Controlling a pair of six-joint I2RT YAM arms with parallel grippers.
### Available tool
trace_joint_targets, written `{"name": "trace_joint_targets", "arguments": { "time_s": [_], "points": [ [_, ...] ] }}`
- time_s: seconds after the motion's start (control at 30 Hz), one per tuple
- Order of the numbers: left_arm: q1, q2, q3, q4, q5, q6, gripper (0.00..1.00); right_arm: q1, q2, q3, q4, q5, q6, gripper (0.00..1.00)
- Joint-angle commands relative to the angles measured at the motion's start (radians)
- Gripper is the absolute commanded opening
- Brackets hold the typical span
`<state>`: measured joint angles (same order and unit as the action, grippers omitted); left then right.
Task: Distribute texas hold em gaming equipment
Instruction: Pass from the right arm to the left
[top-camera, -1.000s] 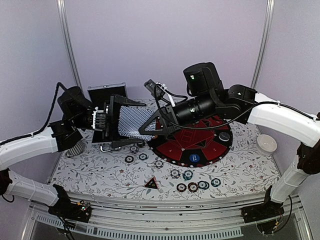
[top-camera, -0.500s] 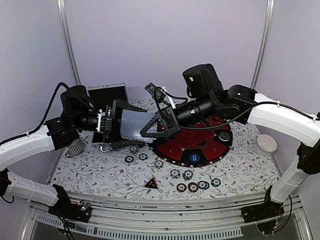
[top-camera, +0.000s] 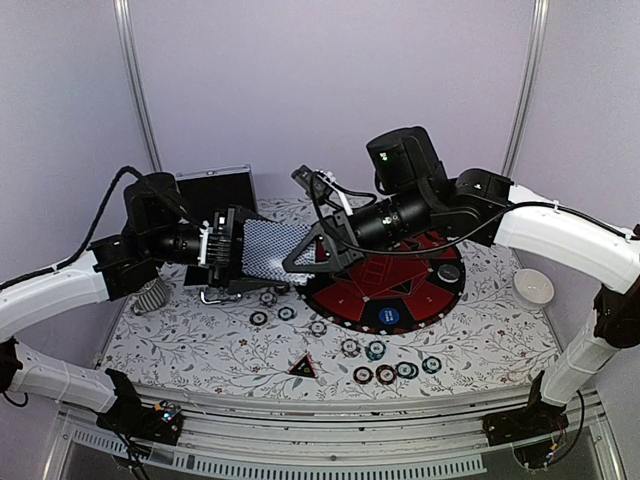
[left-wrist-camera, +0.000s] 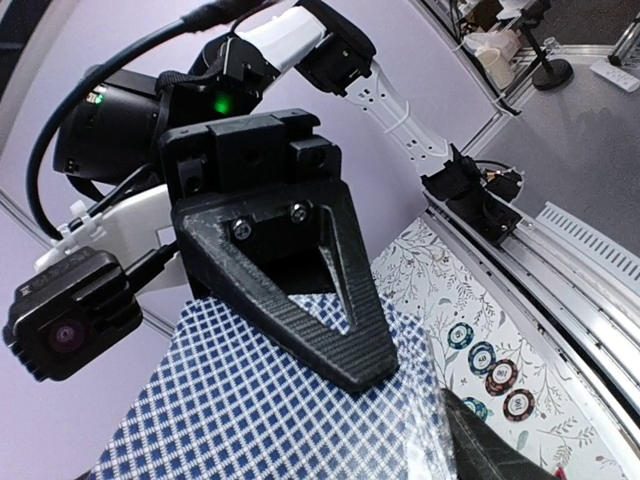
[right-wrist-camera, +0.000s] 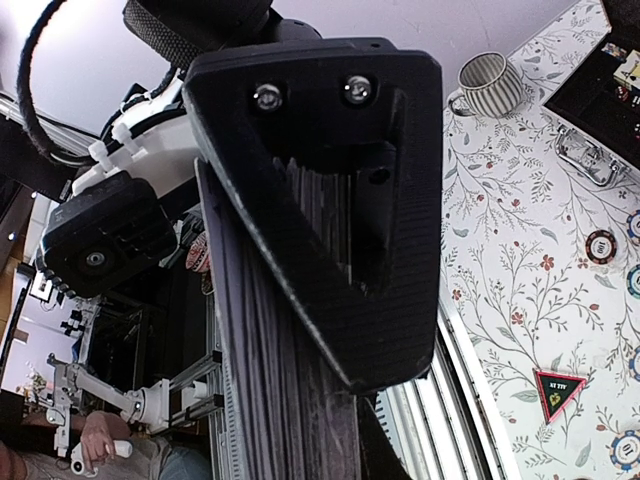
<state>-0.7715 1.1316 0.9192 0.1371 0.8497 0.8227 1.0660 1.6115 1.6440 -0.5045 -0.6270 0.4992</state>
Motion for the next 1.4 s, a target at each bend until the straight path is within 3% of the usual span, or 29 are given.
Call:
{"name": "trace_joint_targets", "arguments": {
  "time_s": [0.0, 0.2, 0.43, 0.57, 0.8, 1.07, 1.37],
  "points": [
    [-0.004, -0.016, -0.021, 0.069, -0.018, -0.055, 0.71, -0.002, 0.011, 0.007, 0.012, -0.024, 0.002, 0.03],
    [-0.027, -0.030, -0.075, 0.131, -0.111, -0.202, 0.69, -0.006, 0.008, -0.023, 0.028, -0.010, 0.016, 0.18],
    [-0.046, -0.075, -0.171, 0.241, -0.189, -0.444, 0.66, -0.008, 0.035, -0.053, 0.081, -0.046, 0.047, 0.18],
    [-0.058, -0.127, -0.212, 0.232, -0.212, -0.492, 0.63, -0.011, 0.051, -0.058, 0.091, -0.075, 0.045, 0.18],
    [-0.059, -0.154, -0.223, 0.155, -0.218, -0.539, 0.58, -0.010, 0.094, -0.069, 0.104, -0.138, 0.051, 0.28],
    [-0.059, -0.179, -0.275, 0.193, -0.229, -0.573, 0.57, -0.011, 0.097, -0.053, 0.107, -0.126, 0.046, 0.32],
    [-0.059, -0.173, -0.308, 0.278, -0.207, -0.620, 0.57, -0.013, 0.104, -0.021, 0.106, -0.099, 0.040, 0.44]
  ]
}}
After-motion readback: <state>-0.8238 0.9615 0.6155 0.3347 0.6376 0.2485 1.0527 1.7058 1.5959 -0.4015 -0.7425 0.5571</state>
